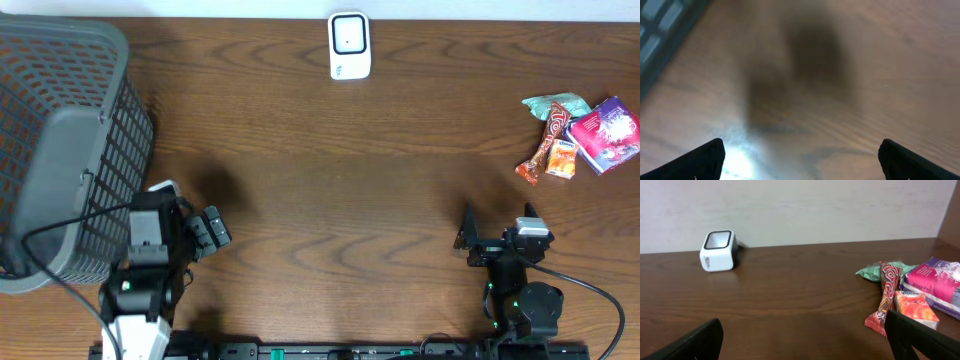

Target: Scan the item barcode

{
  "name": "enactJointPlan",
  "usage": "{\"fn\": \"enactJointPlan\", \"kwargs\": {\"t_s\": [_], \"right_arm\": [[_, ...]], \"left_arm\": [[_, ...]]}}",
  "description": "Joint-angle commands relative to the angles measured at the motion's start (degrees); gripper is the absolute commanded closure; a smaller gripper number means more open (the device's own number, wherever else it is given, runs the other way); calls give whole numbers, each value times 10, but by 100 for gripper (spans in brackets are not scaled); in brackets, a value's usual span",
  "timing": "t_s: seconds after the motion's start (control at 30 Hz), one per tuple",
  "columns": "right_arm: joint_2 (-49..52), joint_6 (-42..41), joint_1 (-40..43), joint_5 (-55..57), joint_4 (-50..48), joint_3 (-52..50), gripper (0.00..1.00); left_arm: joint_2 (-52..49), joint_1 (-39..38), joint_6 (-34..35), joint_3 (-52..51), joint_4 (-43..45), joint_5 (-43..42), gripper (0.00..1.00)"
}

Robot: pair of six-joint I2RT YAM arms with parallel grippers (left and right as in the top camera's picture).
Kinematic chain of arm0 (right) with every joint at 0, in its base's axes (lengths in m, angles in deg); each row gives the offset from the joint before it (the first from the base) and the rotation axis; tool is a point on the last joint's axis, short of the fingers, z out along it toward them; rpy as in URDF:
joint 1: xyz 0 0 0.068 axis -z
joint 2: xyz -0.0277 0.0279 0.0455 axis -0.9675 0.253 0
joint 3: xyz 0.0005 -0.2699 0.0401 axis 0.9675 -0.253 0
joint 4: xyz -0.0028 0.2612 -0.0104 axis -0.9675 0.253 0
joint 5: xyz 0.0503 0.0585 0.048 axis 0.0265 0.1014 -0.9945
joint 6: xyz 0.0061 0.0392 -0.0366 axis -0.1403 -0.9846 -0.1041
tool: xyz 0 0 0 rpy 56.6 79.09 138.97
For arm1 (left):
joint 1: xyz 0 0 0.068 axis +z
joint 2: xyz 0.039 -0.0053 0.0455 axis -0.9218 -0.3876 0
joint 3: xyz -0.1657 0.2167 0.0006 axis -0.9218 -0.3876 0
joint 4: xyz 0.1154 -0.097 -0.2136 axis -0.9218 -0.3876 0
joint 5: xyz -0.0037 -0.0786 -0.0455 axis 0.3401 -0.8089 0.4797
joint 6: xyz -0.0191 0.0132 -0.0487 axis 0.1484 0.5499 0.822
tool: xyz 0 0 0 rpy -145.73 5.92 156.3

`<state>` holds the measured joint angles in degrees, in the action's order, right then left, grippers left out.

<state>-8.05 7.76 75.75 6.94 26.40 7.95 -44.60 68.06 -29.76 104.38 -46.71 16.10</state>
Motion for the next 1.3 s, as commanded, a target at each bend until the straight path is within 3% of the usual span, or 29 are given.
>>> {"fn": "enactJointPlan", "kwargs": {"t_s": [0.0, 0.2, 0.37, 1.03, 1.27], "right_arm": [[-3, 9, -5, -3, 0, -2, 1], [-3, 9, -5, -3, 0, -3, 1], [-3, 9, -5, -3, 0, -2, 1], [-3, 9, -5, -3, 0, -3, 1], [-3, 9, -5, -3, 0, -2, 1]], "left_arm": [[35, -7, -28, -20, 22, -27, 2], [95, -40, -28, -72, 84, -30, 2], [157, -43, -59, -131, 152, -79, 2], [344, -43, -123, -223, 230, -87, 2], [392, -43, -123, -287, 334, -99, 2]]}}
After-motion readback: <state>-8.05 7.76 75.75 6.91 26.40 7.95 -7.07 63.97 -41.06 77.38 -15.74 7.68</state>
